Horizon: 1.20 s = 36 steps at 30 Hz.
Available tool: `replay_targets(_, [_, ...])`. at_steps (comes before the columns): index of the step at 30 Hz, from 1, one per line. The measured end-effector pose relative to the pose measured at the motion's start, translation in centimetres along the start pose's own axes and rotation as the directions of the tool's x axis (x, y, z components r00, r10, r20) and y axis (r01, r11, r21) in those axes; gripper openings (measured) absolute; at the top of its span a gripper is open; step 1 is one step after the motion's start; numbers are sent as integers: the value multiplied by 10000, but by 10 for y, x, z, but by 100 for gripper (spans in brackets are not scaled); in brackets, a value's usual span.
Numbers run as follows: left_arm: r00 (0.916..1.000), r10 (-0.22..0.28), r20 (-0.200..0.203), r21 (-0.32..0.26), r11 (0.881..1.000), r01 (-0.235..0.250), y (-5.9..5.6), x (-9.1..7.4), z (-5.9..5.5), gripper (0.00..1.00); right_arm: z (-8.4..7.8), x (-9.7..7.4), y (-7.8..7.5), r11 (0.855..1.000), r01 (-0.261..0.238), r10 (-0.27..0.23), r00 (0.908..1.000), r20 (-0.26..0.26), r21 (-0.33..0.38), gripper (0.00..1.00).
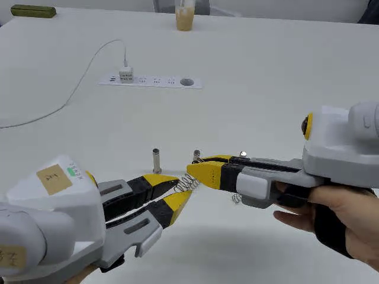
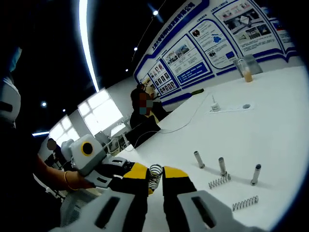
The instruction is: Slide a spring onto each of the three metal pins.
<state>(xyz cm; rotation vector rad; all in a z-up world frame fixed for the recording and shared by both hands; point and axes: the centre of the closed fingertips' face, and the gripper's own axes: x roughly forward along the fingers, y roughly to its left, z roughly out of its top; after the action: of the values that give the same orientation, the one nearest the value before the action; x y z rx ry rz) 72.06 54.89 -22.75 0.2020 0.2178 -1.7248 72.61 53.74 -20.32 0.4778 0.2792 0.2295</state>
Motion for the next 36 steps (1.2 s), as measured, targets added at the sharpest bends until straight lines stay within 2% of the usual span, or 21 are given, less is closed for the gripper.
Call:
replay_targets(6, [9990, 184, -416, -173, 9997, -191, 6, 0, -9, 27, 3, 2, -4, 9973, 297, -296, 9996, 35, -671, 11])
replay_targets(12, [9961, 317, -820, -243, 9991, -338, 9, -2, -18, 35, 4, 6, -8, 9865, 512, -522, 9986, -24, -1558, 11])
replay_targets(17, [9933, 530, -1024, -207, 9983, -554, 12, -3, -24, 42, 4, 10, -11, 9653, 655, -705, 9975, -105, -2528, 11])
replay_targets(20, [9919, 661, -1082, -255, 9973, -693, 14, -3, -26, 47, 3, 13, -12, 9462, 691, -803, 9965, -226, -3161, 11])
replay_targets(22, [9912, 709, -1114, -249, 9969, -741, 15, -3, -27, 50, 2, 15, -12, 9415, 668, -807, 9963, -286, -3302, 11])
replay_targets(27, [9897, 791, -1192, -231, 9963, -824, 17, -3, -31, 56, 3, 19, -13, 9186, 581, -753, 9968, -287, -3909, 11])
replay_targets(30, [9879, 851, -1297, -251, 9957, -891, 17, -3, -34, 59, 5, 23, -15, 8980, 601, -787, 9966, -248, -4358, 11])
replay_targets(36, [9867, 932, -1335, -296, 9948, -979, 20, -3, -37, 63, 9, 28, -19, 8800, 683, -835, 9964, -115, -4700, 11])
